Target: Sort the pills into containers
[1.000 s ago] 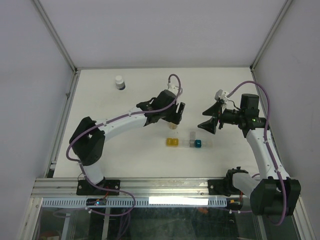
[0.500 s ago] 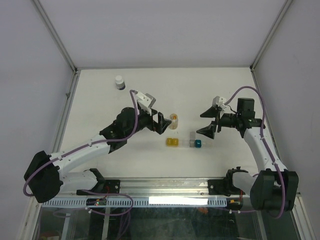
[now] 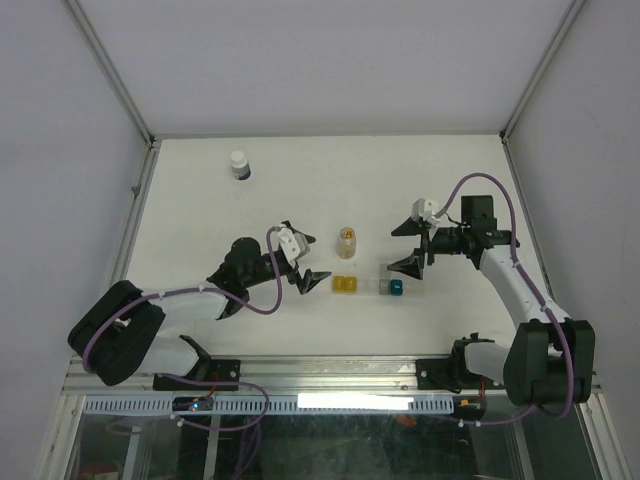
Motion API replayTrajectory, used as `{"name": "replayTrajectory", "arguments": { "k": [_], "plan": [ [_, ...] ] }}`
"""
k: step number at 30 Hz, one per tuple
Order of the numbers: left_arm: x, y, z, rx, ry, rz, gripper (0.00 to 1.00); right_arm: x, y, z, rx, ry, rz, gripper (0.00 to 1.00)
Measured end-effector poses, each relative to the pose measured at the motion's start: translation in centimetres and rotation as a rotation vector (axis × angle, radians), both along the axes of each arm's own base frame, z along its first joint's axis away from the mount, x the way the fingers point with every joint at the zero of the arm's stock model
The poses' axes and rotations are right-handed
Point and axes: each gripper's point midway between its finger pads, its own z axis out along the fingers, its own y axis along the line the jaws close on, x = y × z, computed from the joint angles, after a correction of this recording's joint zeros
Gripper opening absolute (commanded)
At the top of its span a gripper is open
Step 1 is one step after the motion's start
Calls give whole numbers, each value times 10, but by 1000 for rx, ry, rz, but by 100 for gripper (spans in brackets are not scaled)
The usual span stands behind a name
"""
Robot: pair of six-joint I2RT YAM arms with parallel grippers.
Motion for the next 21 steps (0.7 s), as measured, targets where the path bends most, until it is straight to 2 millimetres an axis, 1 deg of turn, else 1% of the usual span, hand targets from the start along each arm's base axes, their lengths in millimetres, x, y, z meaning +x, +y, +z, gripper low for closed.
{"name": "replayTrajectory", "arguments": {
  "k": [3,5,9,12,16,21],
  "plan": [
    [21,-3,-13,25,-9,-22,98,-4,-1,-1,-7,-14,0,93],
    [34,-10,-14,29,-24,-36,97,-5,-1,-1,-10,-22,0,93],
    [56,-31,-12,31,-67,-77,94,-6,-2,-2,-16,-22,-2,93],
    [66,-41,-17,40,-76,-99,88,-6,-2,-3,-20,-18,-4,93],
    [79,-54,-24,63,-71,-126,84,-6,-3,-3,-24,-18,-6,93],
    [87,-65,-32,84,-45,-162,77,-6,-3,-3,-24,-18,-6,93]
  ]
}}
